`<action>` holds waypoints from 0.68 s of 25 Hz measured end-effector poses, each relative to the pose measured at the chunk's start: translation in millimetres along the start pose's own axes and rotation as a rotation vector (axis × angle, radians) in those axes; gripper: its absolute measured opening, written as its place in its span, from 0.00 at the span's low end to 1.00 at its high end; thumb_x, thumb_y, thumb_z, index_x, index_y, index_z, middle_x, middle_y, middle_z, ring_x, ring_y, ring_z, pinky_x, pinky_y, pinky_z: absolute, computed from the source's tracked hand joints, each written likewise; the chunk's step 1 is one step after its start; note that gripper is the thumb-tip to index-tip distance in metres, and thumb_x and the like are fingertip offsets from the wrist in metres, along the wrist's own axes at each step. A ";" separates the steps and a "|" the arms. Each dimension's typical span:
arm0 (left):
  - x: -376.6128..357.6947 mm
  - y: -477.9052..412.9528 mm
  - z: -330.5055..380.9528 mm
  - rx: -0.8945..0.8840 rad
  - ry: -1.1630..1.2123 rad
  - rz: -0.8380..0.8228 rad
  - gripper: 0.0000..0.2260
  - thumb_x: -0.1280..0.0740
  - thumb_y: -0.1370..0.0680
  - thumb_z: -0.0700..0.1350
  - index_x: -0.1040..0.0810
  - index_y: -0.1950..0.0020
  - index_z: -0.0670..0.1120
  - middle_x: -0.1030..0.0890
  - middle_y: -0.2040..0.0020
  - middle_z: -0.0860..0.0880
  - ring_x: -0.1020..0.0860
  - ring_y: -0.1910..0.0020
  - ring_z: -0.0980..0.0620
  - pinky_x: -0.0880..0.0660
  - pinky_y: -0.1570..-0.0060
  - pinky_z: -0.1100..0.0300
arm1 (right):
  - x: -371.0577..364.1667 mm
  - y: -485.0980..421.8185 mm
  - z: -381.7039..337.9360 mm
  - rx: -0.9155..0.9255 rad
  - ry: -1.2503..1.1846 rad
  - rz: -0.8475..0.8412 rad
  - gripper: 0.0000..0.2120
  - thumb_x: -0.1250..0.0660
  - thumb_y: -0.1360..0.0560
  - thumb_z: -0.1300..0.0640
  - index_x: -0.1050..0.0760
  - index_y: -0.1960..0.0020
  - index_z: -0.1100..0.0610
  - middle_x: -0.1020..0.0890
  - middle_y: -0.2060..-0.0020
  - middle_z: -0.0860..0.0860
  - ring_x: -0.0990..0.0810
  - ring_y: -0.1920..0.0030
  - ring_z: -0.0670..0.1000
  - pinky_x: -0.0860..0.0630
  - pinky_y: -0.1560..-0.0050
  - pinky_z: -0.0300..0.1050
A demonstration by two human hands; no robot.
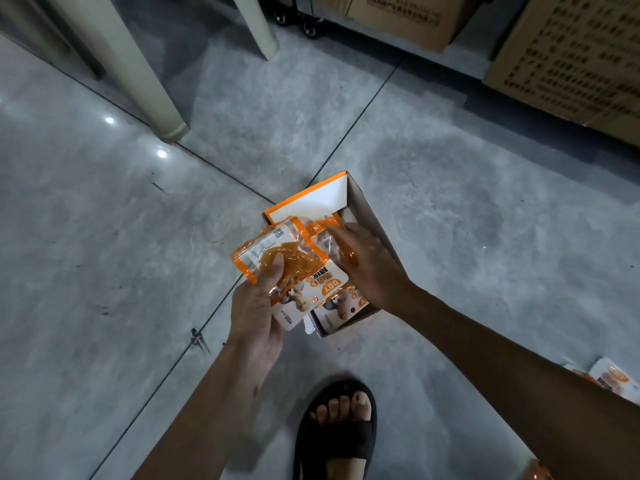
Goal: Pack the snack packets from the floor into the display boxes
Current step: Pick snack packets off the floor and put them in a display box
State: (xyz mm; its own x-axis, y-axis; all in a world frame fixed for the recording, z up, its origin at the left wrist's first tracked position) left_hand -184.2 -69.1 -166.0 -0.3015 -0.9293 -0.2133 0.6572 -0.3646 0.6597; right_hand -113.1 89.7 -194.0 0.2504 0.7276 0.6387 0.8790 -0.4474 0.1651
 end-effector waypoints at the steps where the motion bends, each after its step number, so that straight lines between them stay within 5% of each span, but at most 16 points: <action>1: 0.7 0.4 1.0 -0.002 -0.007 0.009 0.11 0.30 0.22 0.46 0.21 0.41 0.45 0.13 0.49 0.45 0.13 0.55 0.46 0.17 0.62 0.53 | 1.0 1.6 -2.5 -0.005 0.033 0.030 0.26 0.33 0.22 0.58 0.35 0.26 0.54 0.29 0.30 0.54 0.31 0.30 0.53 0.30 0.35 0.43; 4: 1.3 1.2 5.5 -0.023 -0.028 0.017 0.12 0.29 0.22 0.46 0.20 0.40 0.45 0.14 0.46 0.43 0.14 0.50 0.42 0.16 0.55 0.48 | 24.3 3.5 -12.7 -0.041 -0.132 0.231 0.16 0.38 0.19 0.58 0.27 0.32 0.56 0.25 0.35 0.53 0.25 0.36 0.50 0.24 0.38 0.44; 6: -0.7 3.2 9.4 -0.051 -0.051 0.006 0.11 0.29 0.22 0.46 0.19 0.42 0.45 0.14 0.48 0.42 0.14 0.51 0.42 0.16 0.58 0.50 | 36.7 6.0 -21.4 -0.085 -0.347 0.168 0.15 0.35 0.21 0.55 0.26 0.34 0.53 0.22 0.42 0.48 0.21 0.45 0.44 0.21 0.50 0.38; 9: -13.4 9.4 16.1 -0.096 -0.099 -0.069 0.14 0.29 0.23 0.47 0.19 0.39 0.43 0.14 0.46 0.41 0.15 0.48 0.40 0.17 0.52 0.46 | 37.6 12.0 -51.0 0.035 -0.392 -0.042 0.32 0.26 0.29 0.54 0.34 0.29 0.49 0.26 0.43 0.34 0.21 0.45 0.36 0.19 0.51 0.35; 11: -23.8 12.1 20.3 -0.136 -0.153 -0.115 0.18 0.27 0.24 0.48 0.20 0.37 0.42 0.15 0.45 0.41 0.14 0.49 0.43 0.18 0.50 0.49 | 36.0 15.7 -56.9 0.166 -0.265 -0.023 0.34 0.24 0.31 0.60 0.33 0.29 0.51 0.31 0.43 0.28 0.25 0.44 0.30 0.22 0.46 0.32; 14: -24.4 1.4 21.8 -0.247 -0.266 -0.018 0.17 0.28 0.23 0.48 0.23 0.37 0.43 0.16 0.46 0.48 0.15 0.58 0.62 0.23 0.65 0.71 | 54.0 14.6 -39.1 -0.005 -0.352 0.065 0.30 0.29 0.29 0.68 0.29 0.33 0.43 0.26 0.42 0.37 0.21 0.48 0.38 0.22 0.53 0.29; 17: -12.3 -12.6 14.0 -0.376 -0.525 0.050 0.15 0.30 0.22 0.53 0.25 0.36 0.56 0.21 0.37 0.51 0.18 0.46 0.59 0.20 0.57 0.68 | 41.5 16.2 -19.4 -0.054 -0.191 -0.005 0.34 0.31 0.27 0.68 0.35 0.27 0.45 0.25 0.39 0.44 0.21 0.48 0.41 0.25 0.50 0.26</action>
State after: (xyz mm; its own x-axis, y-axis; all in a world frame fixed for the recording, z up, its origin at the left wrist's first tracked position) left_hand -198.5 -52.3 -161.5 -0.4996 -0.8279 0.2551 0.8474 -0.4060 0.3421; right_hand -96.4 102.5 -150.3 0.3228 0.8129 0.4847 0.8586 -0.4670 0.2114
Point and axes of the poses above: each hand's wrist, its own y-axis away from the middle knuckle, its own x-axis out of the back of the hand, z = x × y, the point moved 5 cm from there along -y, towards the middle knuckle
